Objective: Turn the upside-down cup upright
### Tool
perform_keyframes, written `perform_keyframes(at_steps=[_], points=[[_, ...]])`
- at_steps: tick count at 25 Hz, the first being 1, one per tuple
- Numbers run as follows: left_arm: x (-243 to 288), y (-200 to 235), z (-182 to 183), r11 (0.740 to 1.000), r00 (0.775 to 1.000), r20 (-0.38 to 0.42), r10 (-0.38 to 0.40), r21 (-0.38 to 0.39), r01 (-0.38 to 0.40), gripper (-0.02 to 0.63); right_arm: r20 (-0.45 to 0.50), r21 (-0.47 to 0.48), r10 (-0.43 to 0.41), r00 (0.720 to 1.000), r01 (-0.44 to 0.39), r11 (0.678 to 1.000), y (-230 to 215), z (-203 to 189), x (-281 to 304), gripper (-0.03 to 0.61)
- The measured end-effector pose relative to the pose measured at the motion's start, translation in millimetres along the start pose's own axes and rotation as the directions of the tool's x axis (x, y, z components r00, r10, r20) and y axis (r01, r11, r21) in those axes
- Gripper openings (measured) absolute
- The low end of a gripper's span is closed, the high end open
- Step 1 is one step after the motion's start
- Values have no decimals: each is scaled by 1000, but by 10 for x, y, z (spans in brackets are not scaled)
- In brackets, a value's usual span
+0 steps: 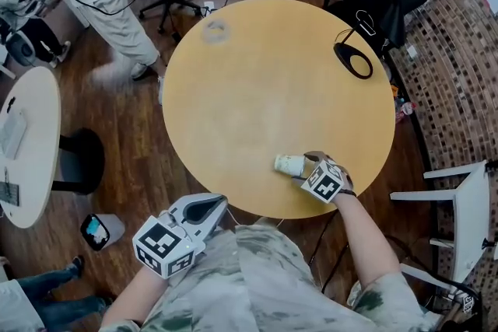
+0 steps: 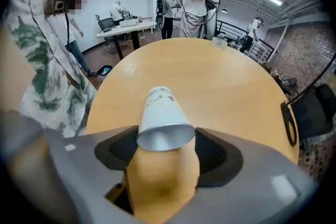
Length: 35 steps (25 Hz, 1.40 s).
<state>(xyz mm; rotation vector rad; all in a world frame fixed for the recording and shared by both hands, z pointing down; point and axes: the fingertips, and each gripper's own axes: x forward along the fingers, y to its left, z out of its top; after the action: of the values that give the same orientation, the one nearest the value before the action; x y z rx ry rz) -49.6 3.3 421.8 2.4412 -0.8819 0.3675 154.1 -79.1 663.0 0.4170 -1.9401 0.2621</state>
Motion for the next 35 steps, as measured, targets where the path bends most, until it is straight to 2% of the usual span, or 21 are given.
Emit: perform_keyframes(at_steps=[15, 25, 30, 35], points=[[-30, -147, -45, 999, 999, 0, 39, 7, -39, 6, -16, 5, 7, 1000, -7, 1000, -27, -145, 83, 337], [-120, -62, -69, 999, 999, 15, 42, -7, -42, 6, -51, 12, 23, 998, -22, 1000, 8, -87, 45, 374], [-141, 9, -89, 999, 999, 24, 34, -19, -33, 6, -107, -40, 2, 994, -6, 999, -26, 49, -15, 385], [-174, 78, -114, 999, 999, 34, 30, -33, -29, 6, -169, -137, 22, 985, -46, 990, 75, 325, 76, 374]])
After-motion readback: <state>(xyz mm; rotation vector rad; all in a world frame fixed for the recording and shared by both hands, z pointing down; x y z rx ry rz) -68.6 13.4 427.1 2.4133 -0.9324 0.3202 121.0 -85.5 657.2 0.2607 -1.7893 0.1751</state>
